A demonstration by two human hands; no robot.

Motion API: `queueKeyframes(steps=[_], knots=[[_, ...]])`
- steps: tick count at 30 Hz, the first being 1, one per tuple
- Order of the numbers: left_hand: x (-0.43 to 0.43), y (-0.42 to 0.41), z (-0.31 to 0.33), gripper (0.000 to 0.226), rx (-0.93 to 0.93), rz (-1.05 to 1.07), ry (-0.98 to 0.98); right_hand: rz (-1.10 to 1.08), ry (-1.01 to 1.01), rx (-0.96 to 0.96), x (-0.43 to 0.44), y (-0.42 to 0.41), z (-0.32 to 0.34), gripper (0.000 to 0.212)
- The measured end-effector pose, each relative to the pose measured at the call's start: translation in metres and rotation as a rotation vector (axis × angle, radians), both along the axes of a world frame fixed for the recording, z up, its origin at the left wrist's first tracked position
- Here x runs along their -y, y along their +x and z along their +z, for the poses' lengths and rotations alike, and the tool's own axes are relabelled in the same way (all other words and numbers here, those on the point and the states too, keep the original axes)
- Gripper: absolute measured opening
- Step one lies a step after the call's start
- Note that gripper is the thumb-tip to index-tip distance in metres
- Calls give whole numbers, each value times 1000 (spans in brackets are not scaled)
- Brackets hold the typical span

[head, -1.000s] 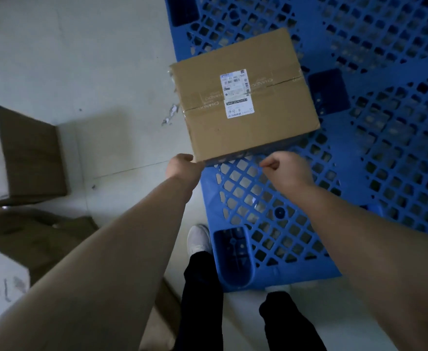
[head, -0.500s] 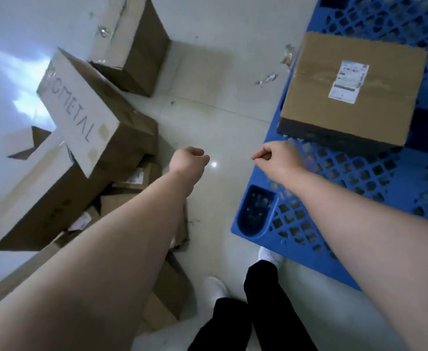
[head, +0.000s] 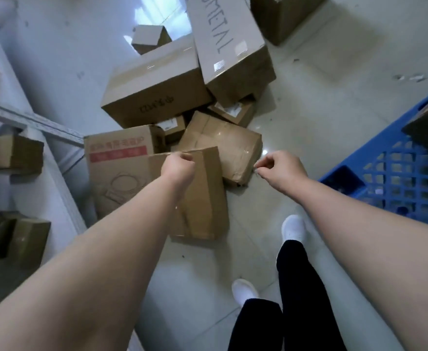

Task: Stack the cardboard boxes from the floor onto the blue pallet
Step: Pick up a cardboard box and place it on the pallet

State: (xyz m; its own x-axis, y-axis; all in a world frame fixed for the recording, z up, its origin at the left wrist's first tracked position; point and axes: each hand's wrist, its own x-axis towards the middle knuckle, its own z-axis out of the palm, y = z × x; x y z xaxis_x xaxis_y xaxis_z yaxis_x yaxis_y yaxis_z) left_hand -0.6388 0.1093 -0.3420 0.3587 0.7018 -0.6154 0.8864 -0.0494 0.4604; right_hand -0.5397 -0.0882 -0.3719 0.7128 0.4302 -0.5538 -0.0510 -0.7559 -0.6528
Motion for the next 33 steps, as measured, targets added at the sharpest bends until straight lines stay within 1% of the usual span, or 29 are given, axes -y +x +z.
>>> queueKeyframes(steps=[2,5,10,17,21,23,27,29,31,33], knots=[[-23,-43,-7,29,-33,102,2,59,-7,-27,-23,-25,-6,14],[-47,-99,-20,26,-77,235,17,131,-29,-36,-53,-53,-17,16],[-62,-155,-51,36,-124,392,-19,230,-43,-60,-92,-76,-39,22],[-68,-169,-111,39,-142,556,-122,268,-106,-114,-123,-71,-89,24],[-79,-168,-156,43,-137,636,-158,255,-156,-150,-135,-62,-132,15],[-87,-171,-181,43,-151,643,-156,235,-180,-150,-142,-64,-154,11],[-107,-178,-225,46,-177,605,-146,222,-214,-171,-154,-85,-199,13],[-122,-180,-245,47,-190,570,-120,191,-218,-183,-162,-97,-219,22],[-137,-181,-263,50,-197,523,-90,152,-217,-168,-170,-107,-239,39],[-152,-179,-279,54,-209,463,-48,116,-228,-111,-177,-114,-256,55]])
